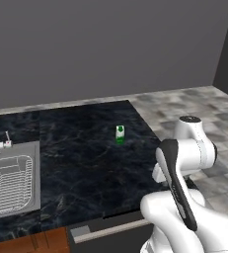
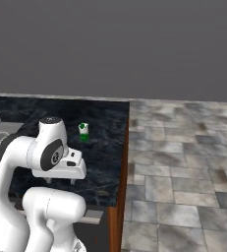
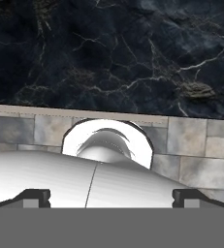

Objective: Gather the eggs and milk located in the vicinity of the sink area and place them right next to the bowl.

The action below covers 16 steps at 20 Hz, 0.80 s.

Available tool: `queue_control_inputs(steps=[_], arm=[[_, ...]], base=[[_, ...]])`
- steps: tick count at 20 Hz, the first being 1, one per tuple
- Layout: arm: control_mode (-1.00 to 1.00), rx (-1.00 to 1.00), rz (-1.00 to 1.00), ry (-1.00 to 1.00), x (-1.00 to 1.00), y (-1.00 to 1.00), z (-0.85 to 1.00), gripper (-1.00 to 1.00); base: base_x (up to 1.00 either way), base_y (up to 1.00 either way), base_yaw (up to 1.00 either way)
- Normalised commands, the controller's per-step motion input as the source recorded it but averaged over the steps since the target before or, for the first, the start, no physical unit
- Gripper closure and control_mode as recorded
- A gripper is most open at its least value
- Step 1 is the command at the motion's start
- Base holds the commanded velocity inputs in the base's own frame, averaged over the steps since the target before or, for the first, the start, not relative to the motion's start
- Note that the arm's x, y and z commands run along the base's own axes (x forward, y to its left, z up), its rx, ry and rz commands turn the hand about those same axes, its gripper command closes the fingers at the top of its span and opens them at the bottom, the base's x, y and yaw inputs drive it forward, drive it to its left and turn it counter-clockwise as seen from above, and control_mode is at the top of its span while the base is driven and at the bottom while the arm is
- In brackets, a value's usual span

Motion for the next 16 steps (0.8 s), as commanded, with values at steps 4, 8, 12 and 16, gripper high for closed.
queue_control_inputs(steps=[4, 8, 12, 16], arm=[[-1.00, 0.00, 0.00, 0.00, 0.06, 0.00, 0.00, -1.00], [-1.00, 0.00, 0.00, 0.01, 0.21, 0.00, 0.12, -1.00], [-1.00, -0.03, 0.00, 0.05, 0.43, 0.25, 0.44, -1.00], [-1.00, -0.17, 0.00, 0.17, 0.65, 0.57, 0.64, -1.00]], base=[[0.17, 0.07, 0.00], [0.00, 0.00, 0.00], [0.00, 0.00, 0.00], [0.00, 0.00, 0.00]])
